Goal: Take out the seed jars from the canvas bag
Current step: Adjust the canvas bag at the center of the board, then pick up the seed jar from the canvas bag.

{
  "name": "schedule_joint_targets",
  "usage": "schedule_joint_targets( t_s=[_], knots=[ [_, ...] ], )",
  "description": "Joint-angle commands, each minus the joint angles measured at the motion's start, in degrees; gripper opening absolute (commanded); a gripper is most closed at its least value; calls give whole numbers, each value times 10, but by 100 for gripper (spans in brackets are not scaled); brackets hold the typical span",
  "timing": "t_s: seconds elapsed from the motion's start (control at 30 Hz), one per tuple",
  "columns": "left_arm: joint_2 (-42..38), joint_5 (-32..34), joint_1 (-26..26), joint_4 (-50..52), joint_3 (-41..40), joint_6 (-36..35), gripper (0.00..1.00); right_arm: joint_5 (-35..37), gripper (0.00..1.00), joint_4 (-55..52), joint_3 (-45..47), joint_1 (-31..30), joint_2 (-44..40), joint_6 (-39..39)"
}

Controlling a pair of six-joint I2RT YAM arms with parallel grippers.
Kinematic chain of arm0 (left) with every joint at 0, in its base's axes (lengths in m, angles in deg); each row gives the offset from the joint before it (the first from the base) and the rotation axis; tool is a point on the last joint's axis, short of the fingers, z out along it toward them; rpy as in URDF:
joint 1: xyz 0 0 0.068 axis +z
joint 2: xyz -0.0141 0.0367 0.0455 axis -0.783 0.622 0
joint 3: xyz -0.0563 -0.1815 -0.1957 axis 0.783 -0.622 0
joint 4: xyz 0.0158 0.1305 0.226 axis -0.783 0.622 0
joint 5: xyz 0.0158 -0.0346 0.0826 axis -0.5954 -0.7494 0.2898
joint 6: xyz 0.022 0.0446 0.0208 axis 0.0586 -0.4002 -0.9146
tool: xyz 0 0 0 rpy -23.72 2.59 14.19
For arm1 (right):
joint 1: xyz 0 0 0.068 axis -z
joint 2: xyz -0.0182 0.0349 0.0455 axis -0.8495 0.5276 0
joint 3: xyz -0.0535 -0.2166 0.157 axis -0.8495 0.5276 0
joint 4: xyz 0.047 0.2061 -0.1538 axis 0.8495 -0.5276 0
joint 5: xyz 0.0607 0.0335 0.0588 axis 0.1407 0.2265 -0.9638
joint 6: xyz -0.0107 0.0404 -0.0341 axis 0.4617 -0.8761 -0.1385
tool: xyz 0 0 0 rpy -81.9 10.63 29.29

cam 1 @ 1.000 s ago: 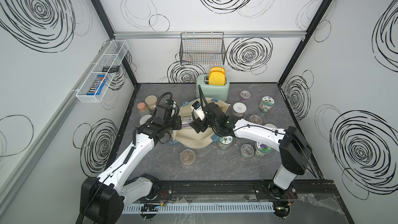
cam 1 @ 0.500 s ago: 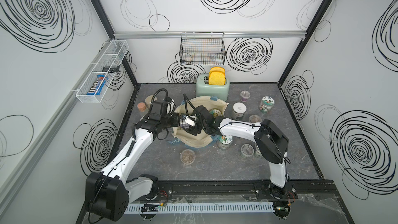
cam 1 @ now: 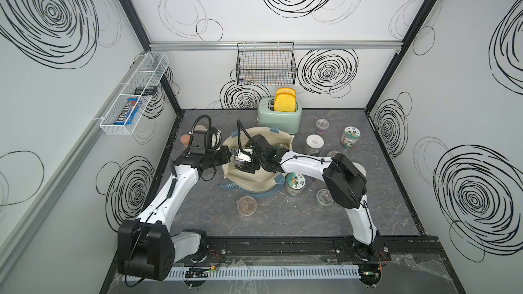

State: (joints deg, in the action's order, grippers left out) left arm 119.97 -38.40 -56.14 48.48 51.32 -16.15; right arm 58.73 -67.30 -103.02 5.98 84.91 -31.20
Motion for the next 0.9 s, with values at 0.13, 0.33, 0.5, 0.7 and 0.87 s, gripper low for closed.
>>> schedule_joint_targets(
  t_s=[0.13,0.33,0.5,0.7,0.87],
  knots=[
    [29,-101,10,-59,41,41,8,-37,98,-21,19,9,6,16],
    [34,-100,50,-56,55,40,8,-64,99,-28,3,26,27,9],
    [53,-92,58,-56,83,41,8,-83,99,3,15,16,24,21],
    [52,-91,39,-61,73,42,8,-61,99,-54,-70,8,88,18],
    [49,-94,32,-62,60,41,8,-58,100,-76,-104,5,128,22]
  ],
)
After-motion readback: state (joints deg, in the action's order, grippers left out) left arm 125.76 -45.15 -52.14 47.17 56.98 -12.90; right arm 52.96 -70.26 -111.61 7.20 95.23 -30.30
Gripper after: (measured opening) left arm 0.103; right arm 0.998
